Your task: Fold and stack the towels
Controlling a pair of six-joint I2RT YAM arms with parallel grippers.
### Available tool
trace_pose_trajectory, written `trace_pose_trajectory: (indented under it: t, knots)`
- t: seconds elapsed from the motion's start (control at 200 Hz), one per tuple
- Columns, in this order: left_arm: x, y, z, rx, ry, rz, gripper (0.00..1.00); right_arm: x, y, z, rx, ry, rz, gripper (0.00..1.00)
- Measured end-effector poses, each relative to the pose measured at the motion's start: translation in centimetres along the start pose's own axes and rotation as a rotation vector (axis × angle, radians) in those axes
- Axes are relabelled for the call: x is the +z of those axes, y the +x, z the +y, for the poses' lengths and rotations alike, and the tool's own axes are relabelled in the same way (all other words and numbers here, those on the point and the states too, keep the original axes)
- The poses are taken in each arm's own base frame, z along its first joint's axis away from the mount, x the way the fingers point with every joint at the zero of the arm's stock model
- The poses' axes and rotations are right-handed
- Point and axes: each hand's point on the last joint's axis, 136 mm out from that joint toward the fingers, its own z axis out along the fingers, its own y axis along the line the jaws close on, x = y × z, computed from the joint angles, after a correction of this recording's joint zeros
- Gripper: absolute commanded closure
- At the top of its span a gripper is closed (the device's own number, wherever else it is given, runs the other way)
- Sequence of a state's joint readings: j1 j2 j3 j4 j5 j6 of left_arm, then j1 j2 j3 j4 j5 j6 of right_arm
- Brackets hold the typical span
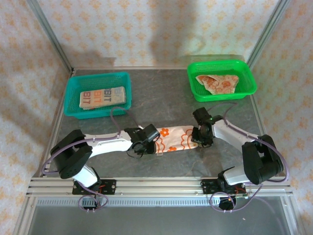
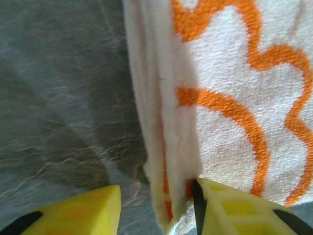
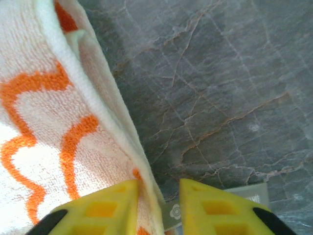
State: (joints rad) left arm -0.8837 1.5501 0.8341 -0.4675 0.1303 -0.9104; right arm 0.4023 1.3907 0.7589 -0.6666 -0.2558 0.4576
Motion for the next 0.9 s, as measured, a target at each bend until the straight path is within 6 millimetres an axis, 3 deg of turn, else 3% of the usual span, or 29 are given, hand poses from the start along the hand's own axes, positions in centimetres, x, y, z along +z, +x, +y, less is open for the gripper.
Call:
trace_pose_trajectory:
  t: [0.085,0.185,0.295,0.591,0.896]
  knots:
    - [-1.3,-0.7,-0.2,0.009,0.003,-0.026,0.41,-1.0,-0.4,0.4,-0.011,-0.026,-0.036,0.58]
    - [-3.2,-2.6,-1.1,-0.002,0.034,-0.085,0.40,-2.1,-0.9,1.1,-0.025,-0.061,-0.080,0.58]
    - [-3.8,-4.3,-1.5,-0.029,0.052,-0.133,0.40,-2.3,-1.1,2.1,-0.051,-0.091,-0.100,0.61]
    - [-1.6,-5.1,-1.5,-0.069,0.030,-0.146,0.44,-0.4,-1.2,5.5,-0.137,-0.143,-0.080,0.66]
    - [1.1,-4.8,-1.4,-0.109,0.043,-0.146,0.48,1.4,-1.3,6.0,-0.143,-0.141,-0.054,0.67]
